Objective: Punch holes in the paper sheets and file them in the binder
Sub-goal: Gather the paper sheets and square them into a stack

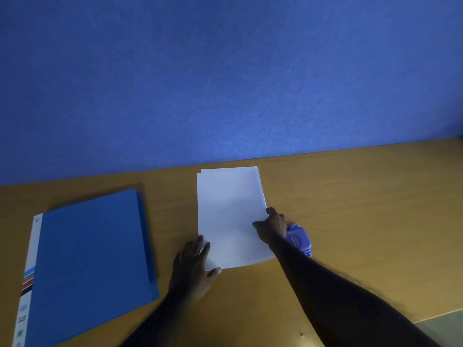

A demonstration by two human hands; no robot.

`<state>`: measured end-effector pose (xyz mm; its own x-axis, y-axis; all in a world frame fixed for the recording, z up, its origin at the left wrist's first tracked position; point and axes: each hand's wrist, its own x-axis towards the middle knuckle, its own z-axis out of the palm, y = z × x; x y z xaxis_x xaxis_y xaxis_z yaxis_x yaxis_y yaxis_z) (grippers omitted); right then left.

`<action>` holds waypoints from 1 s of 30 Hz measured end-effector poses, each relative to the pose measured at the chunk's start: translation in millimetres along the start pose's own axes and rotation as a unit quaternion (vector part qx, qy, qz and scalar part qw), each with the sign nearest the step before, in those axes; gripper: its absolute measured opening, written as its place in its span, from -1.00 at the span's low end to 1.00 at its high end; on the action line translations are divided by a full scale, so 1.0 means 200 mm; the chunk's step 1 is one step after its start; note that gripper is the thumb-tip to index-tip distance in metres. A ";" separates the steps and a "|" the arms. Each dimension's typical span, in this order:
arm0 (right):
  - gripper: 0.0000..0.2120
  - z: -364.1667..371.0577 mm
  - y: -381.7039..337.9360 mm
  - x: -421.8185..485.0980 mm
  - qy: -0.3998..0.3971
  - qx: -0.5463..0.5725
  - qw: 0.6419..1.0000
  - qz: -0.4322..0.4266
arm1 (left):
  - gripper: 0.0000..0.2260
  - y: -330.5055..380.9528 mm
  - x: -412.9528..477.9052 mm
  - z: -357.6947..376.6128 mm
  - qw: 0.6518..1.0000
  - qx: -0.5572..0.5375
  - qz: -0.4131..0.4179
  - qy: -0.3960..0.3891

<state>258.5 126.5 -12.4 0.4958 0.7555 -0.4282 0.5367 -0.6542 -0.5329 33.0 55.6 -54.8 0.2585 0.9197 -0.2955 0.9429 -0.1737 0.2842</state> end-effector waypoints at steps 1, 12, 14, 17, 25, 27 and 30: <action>-0.44 -0.01 0.00 0.01 -0.006 0.009 1.000 0.006 | -0.31 0.00 0.00 -0.01 1.000 0.003 0.001 0.002; -0.53 -0.06 0.01 0.02 -0.108 0.209 0.961 0.144 | -0.27 -0.02 -0.01 0.01 1.000 0.003 0.007 0.010; -0.48 -0.04 0.01 0.01 -0.130 0.196 0.961 0.142 | -0.26 -0.02 -0.01 0.01 1.000 0.002 0.007 0.009; -0.42 -0.01 0.00 -0.01 -0.104 0.140 0.978 0.115 | -0.26 -0.02 -0.01 0.01 1.000 0.001 0.005 0.008; -0.34 0.05 0.00 -0.05 0.018 -0.014 0.998 0.063 | -0.26 -0.02 -0.01 0.02 1.000 0.003 0.007 0.007; -0.34 0.03 -0.01 -0.04 -0.014 0.077 0.993 0.087 | -0.26 -0.03 -0.01 0.02 1.000 -0.001 0.009 0.012; -0.45 -0.01 -0.02 -0.01 -0.068 0.189 0.974 0.104 | -0.26 -0.03 -0.01 0.01 1.000 -0.007 0.008 0.014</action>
<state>256.5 127.6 -6.6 0.4588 0.6218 -0.6347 0.1310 -0.7539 -0.6438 27.3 54.0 -58.5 0.2681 0.9261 -0.2652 0.9352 -0.1841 0.3025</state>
